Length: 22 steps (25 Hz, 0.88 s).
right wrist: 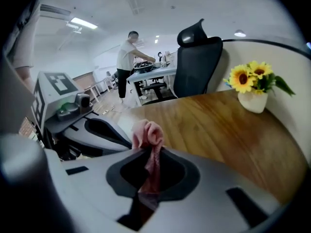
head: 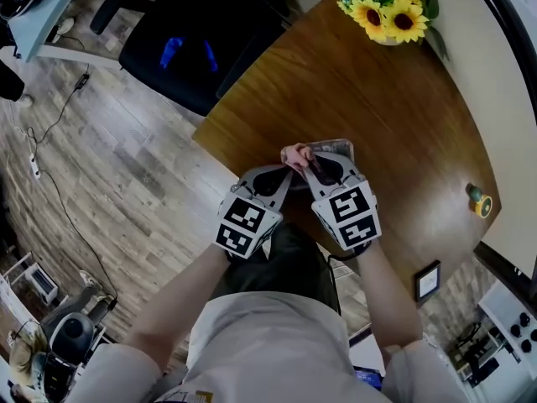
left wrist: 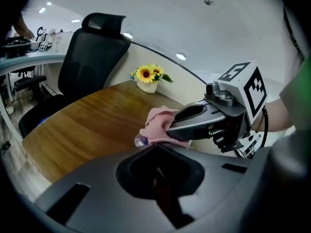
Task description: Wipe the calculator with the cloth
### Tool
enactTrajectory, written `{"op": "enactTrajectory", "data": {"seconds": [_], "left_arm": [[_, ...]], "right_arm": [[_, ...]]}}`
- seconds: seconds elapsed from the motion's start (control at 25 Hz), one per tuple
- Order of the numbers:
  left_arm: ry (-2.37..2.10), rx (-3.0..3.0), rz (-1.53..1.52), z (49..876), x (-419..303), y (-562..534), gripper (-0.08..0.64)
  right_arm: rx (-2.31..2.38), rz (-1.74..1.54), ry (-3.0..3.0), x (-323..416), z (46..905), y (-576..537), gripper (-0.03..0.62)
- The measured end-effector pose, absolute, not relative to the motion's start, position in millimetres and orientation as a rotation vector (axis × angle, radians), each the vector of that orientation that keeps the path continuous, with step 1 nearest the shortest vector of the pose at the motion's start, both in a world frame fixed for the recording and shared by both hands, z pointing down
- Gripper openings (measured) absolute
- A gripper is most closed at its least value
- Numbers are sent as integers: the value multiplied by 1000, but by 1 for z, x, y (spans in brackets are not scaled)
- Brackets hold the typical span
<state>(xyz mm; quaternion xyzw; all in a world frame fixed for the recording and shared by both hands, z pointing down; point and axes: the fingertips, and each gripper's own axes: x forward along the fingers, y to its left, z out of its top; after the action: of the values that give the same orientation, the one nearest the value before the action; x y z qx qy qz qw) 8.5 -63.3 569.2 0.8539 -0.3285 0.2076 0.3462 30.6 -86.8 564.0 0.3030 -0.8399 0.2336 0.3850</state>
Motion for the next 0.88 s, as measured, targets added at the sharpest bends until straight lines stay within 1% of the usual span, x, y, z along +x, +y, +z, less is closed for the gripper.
{"op": "enactTrajectory", "data": {"seconds": [0.2, 0.4, 0.56, 0.72, 0.88], "left_arm": [[-796, 2201, 547, 568, 9, -63, 2], [-796, 2199, 546, 568, 8, -64, 2], [-790, 2184, 544, 569, 8, -64, 2], [-785, 2181, 542, 569, 9, -64, 2], [-785, 2189, 543, 568, 9, -64, 2]], "right_arm": [[822, 576, -2080, 61, 563, -89, 40], [915, 629, -1990, 102, 564, -98, 37], [1040, 612, -1954, 129, 546, -112, 35], [1136, 630, -2078, 113, 510, -118, 35], [1046, 718, -2204, 60, 505, -95, 35]]}}
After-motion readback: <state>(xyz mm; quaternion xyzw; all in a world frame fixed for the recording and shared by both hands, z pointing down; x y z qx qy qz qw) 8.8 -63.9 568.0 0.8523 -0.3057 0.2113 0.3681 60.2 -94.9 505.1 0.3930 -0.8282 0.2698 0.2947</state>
